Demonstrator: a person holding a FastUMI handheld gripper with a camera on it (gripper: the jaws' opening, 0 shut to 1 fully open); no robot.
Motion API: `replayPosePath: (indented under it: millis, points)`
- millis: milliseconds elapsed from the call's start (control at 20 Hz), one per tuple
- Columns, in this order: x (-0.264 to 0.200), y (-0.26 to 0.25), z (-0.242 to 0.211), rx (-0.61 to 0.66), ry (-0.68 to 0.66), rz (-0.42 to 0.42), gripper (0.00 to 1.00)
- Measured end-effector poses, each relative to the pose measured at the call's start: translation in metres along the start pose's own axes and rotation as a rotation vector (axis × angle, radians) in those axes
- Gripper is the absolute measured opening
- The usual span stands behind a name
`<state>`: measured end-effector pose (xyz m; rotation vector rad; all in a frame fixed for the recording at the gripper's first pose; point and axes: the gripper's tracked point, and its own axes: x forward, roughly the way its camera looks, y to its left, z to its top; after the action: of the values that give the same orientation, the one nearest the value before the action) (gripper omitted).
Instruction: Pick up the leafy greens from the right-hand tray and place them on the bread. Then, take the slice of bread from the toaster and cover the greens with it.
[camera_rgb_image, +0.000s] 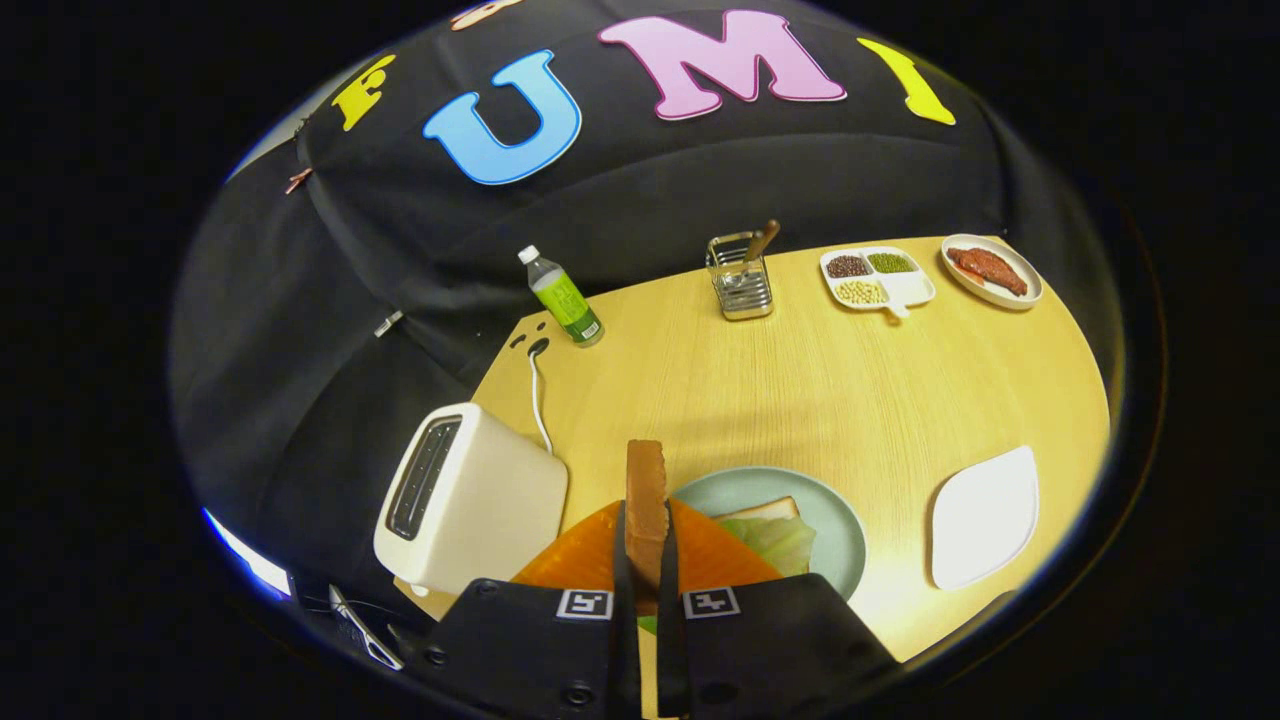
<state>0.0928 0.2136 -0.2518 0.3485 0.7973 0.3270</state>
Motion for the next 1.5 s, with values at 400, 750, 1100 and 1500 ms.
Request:
replayPosePath:
  millis: [400, 750, 1100, 1500]
  points:
    - [0.016, -0.041, -0.021, 0.091, 0.038, -0.054, 0.13]
    - [0.015, -0.08, -0.031, 0.059, 0.058, -0.173, 0.4]
    - [-0.005, -0.09, -0.027, -0.057, 0.037, -0.209, 0.87]
    - [-0.112, -0.088, 0.078, -0.218, -0.284, -0.301, 0.99]
